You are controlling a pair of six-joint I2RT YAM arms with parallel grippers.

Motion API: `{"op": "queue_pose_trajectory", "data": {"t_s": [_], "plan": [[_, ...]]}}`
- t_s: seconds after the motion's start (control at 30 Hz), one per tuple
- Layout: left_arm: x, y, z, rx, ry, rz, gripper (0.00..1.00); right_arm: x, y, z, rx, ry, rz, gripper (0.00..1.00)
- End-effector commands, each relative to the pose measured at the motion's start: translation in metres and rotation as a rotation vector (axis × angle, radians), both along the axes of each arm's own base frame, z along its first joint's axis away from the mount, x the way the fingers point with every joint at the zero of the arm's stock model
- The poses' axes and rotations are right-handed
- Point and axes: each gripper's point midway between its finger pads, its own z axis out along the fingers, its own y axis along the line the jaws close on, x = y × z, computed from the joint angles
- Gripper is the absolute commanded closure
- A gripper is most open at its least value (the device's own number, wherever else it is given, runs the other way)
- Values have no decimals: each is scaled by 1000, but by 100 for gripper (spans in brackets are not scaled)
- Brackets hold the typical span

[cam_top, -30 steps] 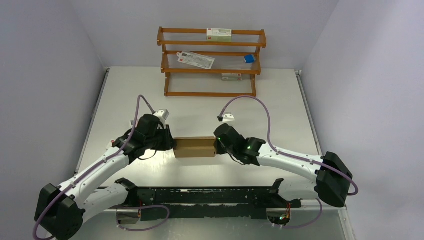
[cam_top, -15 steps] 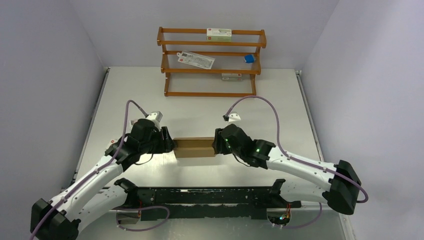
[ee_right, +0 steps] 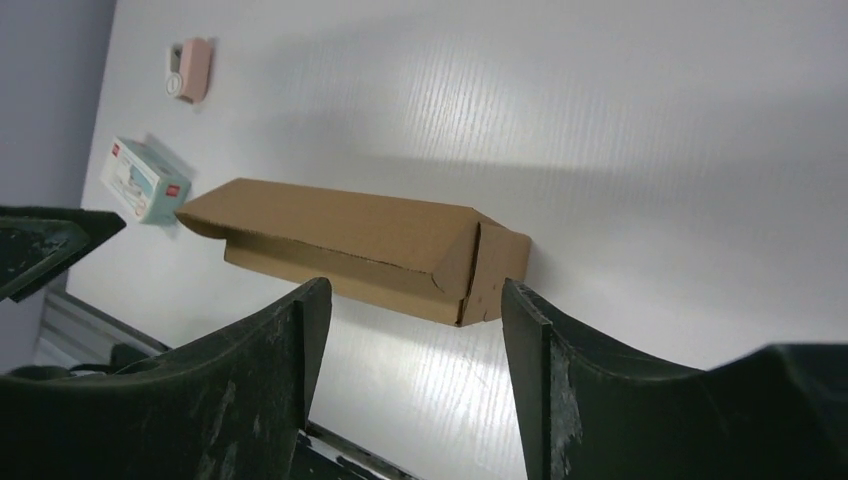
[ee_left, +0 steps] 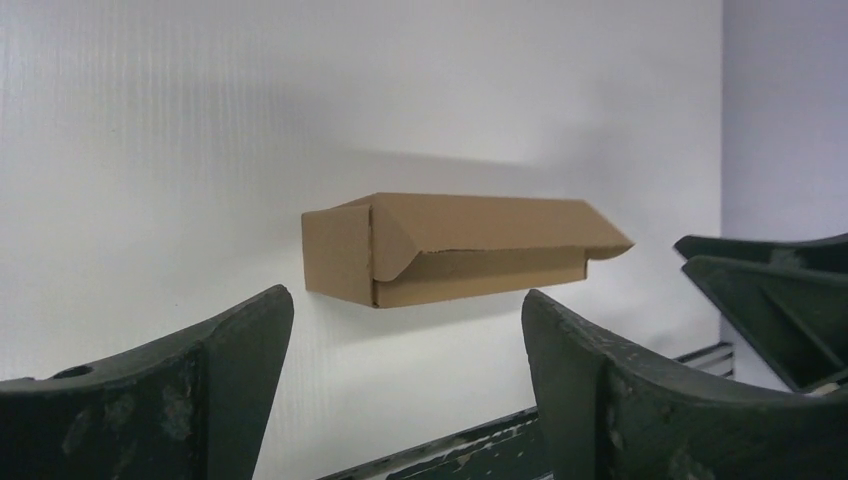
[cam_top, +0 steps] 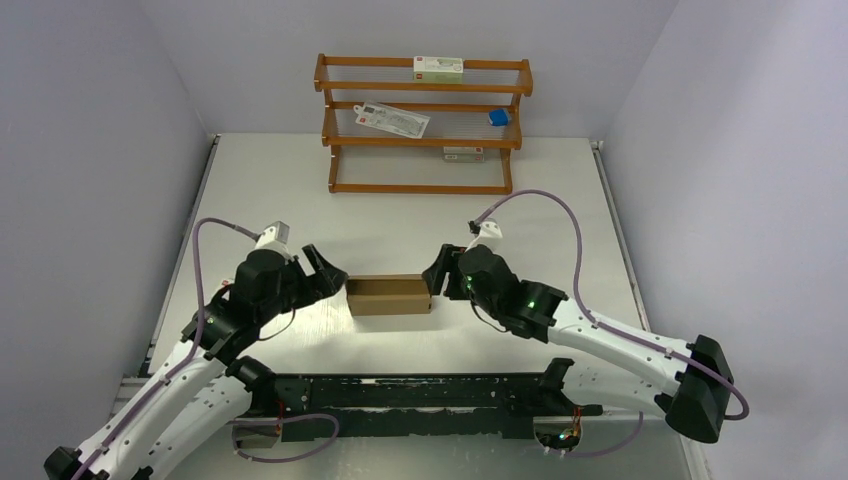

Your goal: Fold the paper box

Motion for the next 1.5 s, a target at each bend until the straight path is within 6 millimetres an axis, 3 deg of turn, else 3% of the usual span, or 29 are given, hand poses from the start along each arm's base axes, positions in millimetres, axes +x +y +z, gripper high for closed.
{"op": "queue_pose_trajectory", "data": {"t_s": [0.0,0.6,0.7,0.97,1.1,1.3,1.47], "plan": [[12,0,13,-108,-17,113,10,11,-2,-3,111,12,-102,34],[22,-14,-30,-211,59,171,16,1,5,-43,262,101,-107,40],[21,-12,-32,-208,59,177,20,-2,7,-39,271,100,-81,39],[19,-12,-43,-215,77,185,23,5,7,-6,365,25,-91,32],[19,-15,-45,-225,84,170,24,12,6,-5,388,29,-141,31],[16,-18,-50,-229,97,153,26,19,5,-24,390,72,-199,32],[11,-20,-60,-233,122,141,27,13,7,-43,393,112,-177,39]]}}
